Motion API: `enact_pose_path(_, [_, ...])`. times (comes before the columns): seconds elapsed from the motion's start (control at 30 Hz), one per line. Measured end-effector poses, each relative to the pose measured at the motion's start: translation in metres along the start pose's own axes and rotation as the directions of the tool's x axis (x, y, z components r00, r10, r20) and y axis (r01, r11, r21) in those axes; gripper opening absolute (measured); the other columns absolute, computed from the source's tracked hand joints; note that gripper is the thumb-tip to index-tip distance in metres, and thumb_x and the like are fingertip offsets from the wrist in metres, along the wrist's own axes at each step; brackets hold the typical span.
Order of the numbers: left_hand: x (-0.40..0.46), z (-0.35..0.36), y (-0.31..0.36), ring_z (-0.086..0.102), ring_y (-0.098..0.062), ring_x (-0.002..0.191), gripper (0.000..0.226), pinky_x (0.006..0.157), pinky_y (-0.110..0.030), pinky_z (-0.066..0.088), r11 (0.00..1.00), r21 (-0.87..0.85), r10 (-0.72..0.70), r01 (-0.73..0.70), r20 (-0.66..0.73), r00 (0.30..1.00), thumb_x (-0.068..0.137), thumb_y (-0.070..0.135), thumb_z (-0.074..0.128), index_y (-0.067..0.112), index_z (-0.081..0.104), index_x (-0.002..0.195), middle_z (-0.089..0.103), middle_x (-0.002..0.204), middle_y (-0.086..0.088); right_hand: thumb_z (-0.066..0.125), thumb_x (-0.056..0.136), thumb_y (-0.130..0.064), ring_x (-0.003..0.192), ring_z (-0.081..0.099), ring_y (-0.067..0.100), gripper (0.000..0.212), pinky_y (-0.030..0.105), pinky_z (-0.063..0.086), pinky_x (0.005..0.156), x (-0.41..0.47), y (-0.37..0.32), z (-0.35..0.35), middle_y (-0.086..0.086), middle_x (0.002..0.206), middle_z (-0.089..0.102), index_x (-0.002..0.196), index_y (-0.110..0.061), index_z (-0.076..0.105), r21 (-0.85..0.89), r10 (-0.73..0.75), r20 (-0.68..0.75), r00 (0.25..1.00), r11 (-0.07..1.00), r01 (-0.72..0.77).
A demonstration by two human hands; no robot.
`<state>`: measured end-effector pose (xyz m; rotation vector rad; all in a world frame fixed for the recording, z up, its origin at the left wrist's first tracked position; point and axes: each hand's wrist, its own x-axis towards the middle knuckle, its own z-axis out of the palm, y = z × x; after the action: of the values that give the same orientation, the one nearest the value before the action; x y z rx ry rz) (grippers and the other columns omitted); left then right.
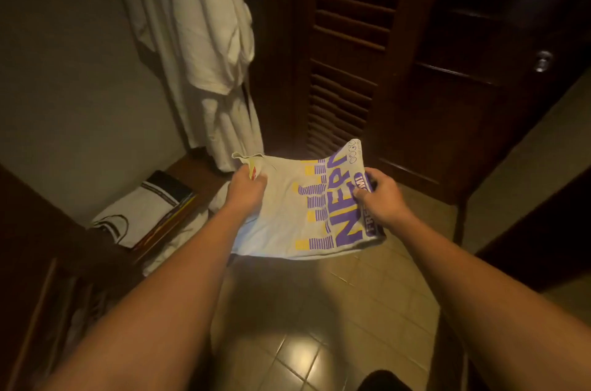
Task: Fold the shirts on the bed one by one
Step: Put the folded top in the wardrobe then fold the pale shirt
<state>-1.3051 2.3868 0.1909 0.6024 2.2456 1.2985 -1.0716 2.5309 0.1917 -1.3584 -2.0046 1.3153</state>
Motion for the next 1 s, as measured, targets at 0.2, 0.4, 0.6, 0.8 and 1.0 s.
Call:
enact_pose_path(0.2, [0.060, -0.017, 0.003, 0.065, -0.027, 0.099, 0.024, 0.082, -0.030, 0.045, 0.995, -0.100, -0.052, 0.030, -0.222, 0.974, 0.097, 0.020, 0.061, 0.008, 0.068, 0.117, 0.070, 0.109, -0.007, 0.067, 0.096, -0.026, 0.091, 0.072, 0.014, 0.045, 0.040, 0.063, 0.075, 0.103, -0.039, 0.034, -0.004, 0.116, 0.069, 0.138, -0.027, 0.051, 0.015, -0.087, 0.167, 0.982, 0.996, 0.086])
enact_pose_path(0.4, [0.092, -0.027, 0.010, 0.066, -0.025, 0.099, 0.023, 0.081, -0.028, 0.044, 0.974, -0.206, -0.169, 0.093, -0.391, 0.905, 0.098, 0.018, 0.062, 0.009, 0.069, 0.118, 0.072, 0.108, -0.007, 0.063, 0.099, -0.022, 0.091, 0.073, 0.017, 0.040, 0.040, 0.063, 0.076, 0.188, -0.082, 0.068, -0.002, 0.112, 0.070, 0.136, -0.027, 0.050, 0.030, -0.140, 0.400, 0.906, 0.990, 0.139])
enact_pose_path(0.6, [0.096, -0.054, -0.002, 0.065, -0.020, 0.096, 0.019, 0.085, -0.028, 0.045, 0.934, -0.338, -0.291, 0.116, -0.529, 0.797, 0.099, 0.018, 0.062, 0.013, 0.067, 0.117, 0.071, 0.105, -0.003, 0.062, 0.100, -0.020, 0.091, 0.071, 0.018, 0.046, 0.029, 0.058, 0.061, 0.232, -0.125, 0.127, 0.002, 0.118, 0.067, 0.142, -0.026, 0.045, 0.029, -0.174, 0.552, 0.816, 0.981, 0.190])
enact_pose_path(0.8, [0.114, -0.103, -0.029, 0.056, -0.011, 0.058, 0.012, 0.052, -0.022, 0.041, 0.873, -0.448, -0.435, 0.194, -0.532, 0.727, 0.093, 0.014, 0.069, 0.012, 0.066, 0.105, 0.063, 0.073, 0.004, 0.056, 0.092, 0.003, 0.088, 0.072, 0.020, 0.048, 0.040, 0.062, 0.073, 0.252, -0.172, 0.211, 0.002, 0.105, 0.072, 0.133, -0.022, 0.052, 0.096, -0.189, 0.661, 0.727, 0.981, 0.168])
enact_pose_path(1.0, [0.155, -0.154, -0.073, 0.061, -0.020, 0.077, 0.027, 0.068, -0.026, 0.048, 0.867, -0.419, -0.474, 0.270, -0.526, 0.706, 0.085, 0.003, 0.071, 0.015, 0.068, 0.109, 0.070, 0.096, -0.008, 0.052, 0.085, 0.005, 0.085, 0.074, 0.025, 0.047, 0.046, 0.062, 0.078, 0.272, -0.196, 0.306, 0.005, 0.099, 0.075, 0.122, -0.024, 0.060, 0.103, -0.257, 0.685, 0.681, 0.961, 0.258])
